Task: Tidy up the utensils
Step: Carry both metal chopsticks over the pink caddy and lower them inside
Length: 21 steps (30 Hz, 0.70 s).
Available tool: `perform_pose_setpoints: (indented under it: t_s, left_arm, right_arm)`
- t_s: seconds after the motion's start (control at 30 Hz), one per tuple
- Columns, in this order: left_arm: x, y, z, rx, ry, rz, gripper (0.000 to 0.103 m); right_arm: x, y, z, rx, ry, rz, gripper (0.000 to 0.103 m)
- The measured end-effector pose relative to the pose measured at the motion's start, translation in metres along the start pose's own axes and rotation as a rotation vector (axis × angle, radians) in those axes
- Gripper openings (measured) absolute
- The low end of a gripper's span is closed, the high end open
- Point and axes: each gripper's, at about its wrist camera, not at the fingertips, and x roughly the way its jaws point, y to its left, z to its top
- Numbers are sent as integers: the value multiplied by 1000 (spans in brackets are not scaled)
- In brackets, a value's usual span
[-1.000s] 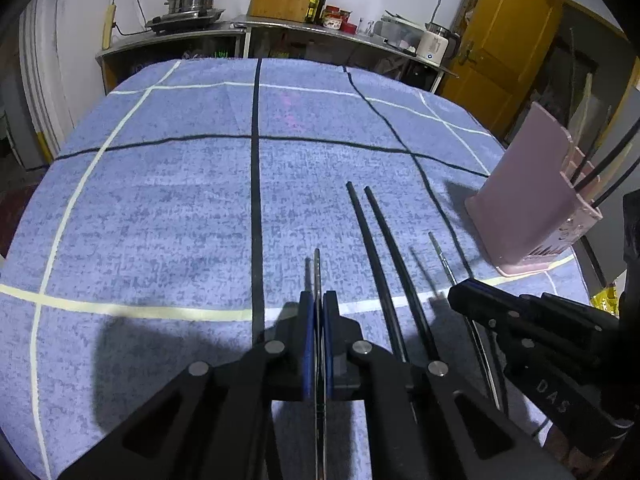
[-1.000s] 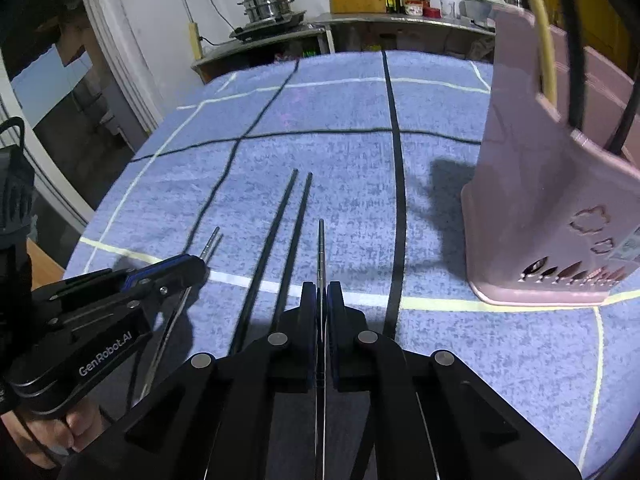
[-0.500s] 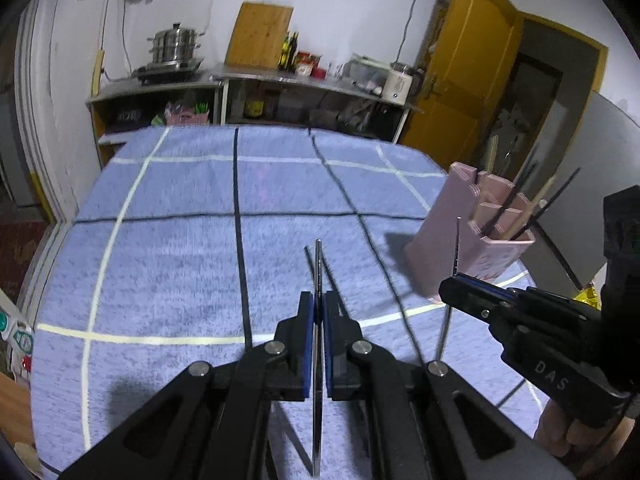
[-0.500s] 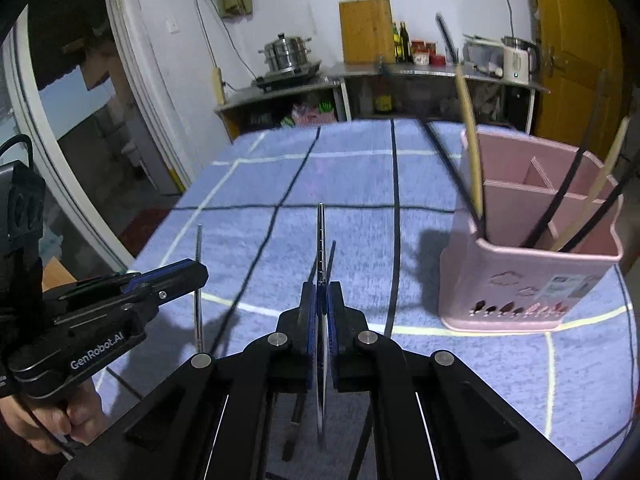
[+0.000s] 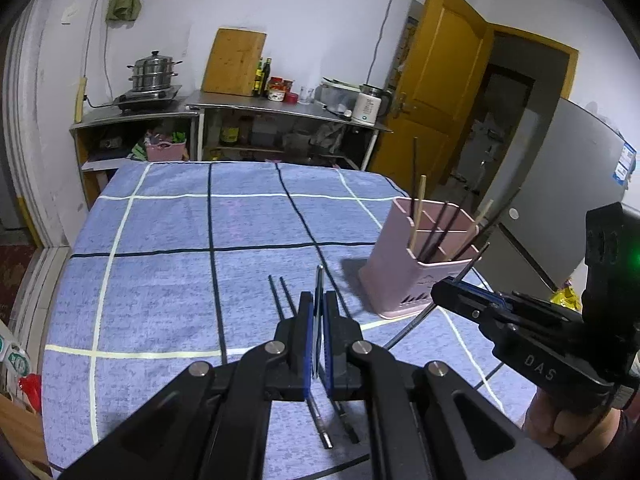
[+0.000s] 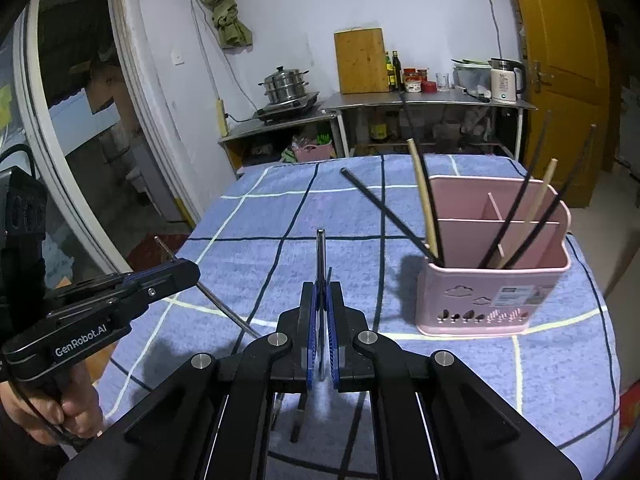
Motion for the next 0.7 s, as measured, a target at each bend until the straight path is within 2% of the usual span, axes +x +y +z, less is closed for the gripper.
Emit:
perform_pose_setpoints:
  t_s: [0.37,0.7]
  left_arm:
    - [4,-36,11,14,19,-110,5]
    - [8,-84,51,58,-35,-211,5]
  right_arm:
    - [-31,-26,-4,54,-34,-52,5]
    - [-68,-58,22,99,-137,-106,5]
